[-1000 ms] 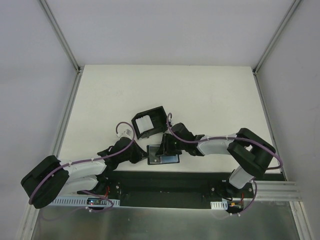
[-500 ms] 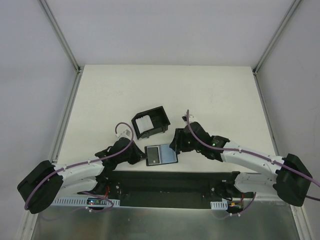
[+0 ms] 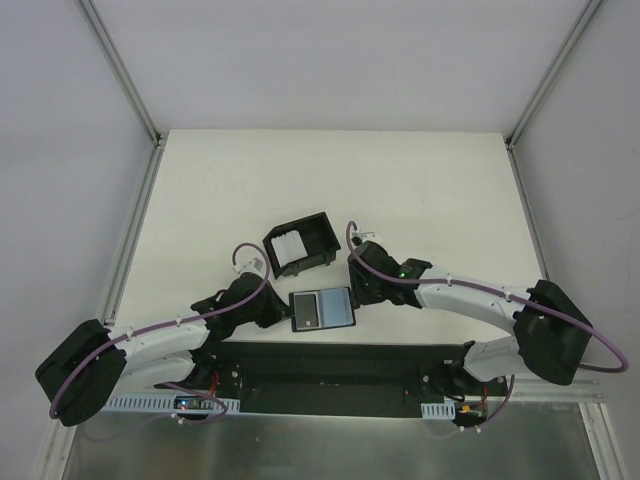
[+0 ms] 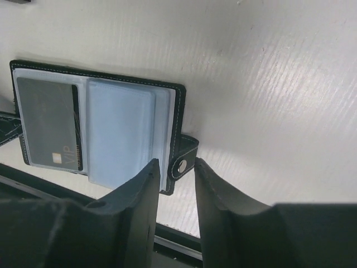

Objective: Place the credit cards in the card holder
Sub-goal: Close the card holder at the center of the board.

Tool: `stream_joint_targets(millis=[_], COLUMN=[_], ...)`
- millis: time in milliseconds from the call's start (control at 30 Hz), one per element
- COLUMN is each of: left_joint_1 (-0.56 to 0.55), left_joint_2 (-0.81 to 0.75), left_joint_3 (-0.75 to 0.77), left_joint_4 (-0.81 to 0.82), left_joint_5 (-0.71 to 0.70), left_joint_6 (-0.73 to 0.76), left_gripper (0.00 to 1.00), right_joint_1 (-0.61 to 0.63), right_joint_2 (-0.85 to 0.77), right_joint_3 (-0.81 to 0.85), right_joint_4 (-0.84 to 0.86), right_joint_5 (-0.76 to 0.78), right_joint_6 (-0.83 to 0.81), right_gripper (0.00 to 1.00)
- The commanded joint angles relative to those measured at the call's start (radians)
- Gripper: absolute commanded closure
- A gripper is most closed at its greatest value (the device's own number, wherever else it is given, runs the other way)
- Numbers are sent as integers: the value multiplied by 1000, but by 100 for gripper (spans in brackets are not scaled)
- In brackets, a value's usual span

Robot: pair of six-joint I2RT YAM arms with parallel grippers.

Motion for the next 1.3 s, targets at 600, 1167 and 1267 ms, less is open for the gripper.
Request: stream_joint_targets(millis=[600,1167,1267], left_joint_1=[7,-139,-151], left_joint_2=[40,365,476], left_joint_3=[179,503,553], left_joint_4=[-105,-113,-111], left_joint_5=[63,149,192], left_joint_6=[137,169,155], left_gripper=[100,85,81], right_joint_1=[-14,-19,-19], right_joint_2=[-91,-254,-281], right_joint_3=[-99,-319,-335], right_joint_4=[91,375,375], right_joint_5=[55,62,78], right_joint_6=[61,218,227], right_gripper=[100,100,99])
